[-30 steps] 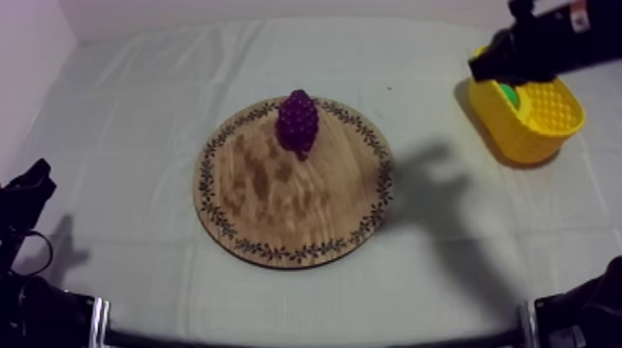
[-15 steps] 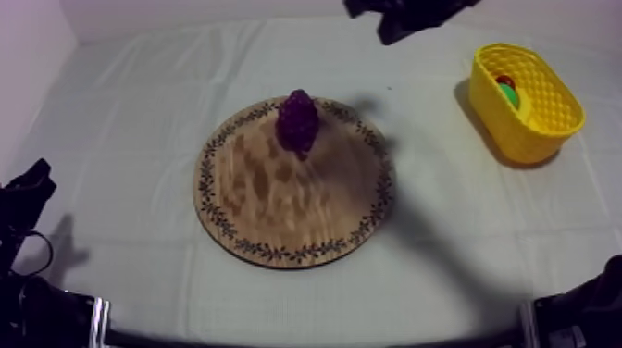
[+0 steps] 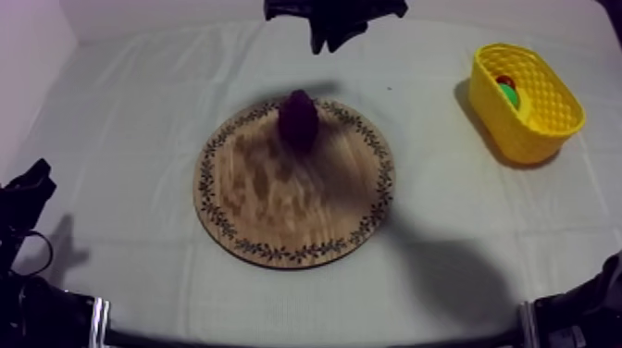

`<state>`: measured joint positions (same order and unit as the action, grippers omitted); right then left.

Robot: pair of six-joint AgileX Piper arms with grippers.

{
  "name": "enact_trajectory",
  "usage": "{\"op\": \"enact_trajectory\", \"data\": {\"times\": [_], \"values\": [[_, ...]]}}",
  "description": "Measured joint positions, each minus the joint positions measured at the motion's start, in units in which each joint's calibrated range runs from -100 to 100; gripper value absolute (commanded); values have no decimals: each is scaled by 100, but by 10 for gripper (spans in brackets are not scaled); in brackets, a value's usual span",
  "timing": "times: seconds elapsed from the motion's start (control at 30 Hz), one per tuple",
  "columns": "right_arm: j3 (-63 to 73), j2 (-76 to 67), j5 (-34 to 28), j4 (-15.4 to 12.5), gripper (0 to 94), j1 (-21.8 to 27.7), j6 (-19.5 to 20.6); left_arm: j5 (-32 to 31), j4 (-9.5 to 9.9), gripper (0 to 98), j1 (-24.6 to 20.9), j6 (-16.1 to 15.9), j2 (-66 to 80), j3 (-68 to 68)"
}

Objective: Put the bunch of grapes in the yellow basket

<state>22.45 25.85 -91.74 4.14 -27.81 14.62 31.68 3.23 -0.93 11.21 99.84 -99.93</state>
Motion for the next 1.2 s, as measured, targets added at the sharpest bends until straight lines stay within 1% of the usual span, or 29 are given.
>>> {"op": "enact_trajectory", "data": {"times": [0.13,0.23,0.33,0.43,0.6,0.83,1.03,1.2], "values": [[153,104,-27,56,445,-4,114,0,0,0,0,0,0,0],[167,117,-82,66,529,-19,171,0,0,0,0,0,0,0],[175,122,-135,82,594,-30,239,0,0,0,0,0,0,0],[157,143,-144,96,634,-35,315,0,0,0,0,0,0,0],[1,308,-134,64,662,-43,430,0,0,0,0,0,0,0],[-59,895,69,-23,666,-79,448,0,0,0,0,0,0,0],[419,1606,118,-46,667,-79,416,0,0,0,0,0,0,0],[1116,2275,77,-20,665,-79,387,7,0,0,0,0,0,0]]}}
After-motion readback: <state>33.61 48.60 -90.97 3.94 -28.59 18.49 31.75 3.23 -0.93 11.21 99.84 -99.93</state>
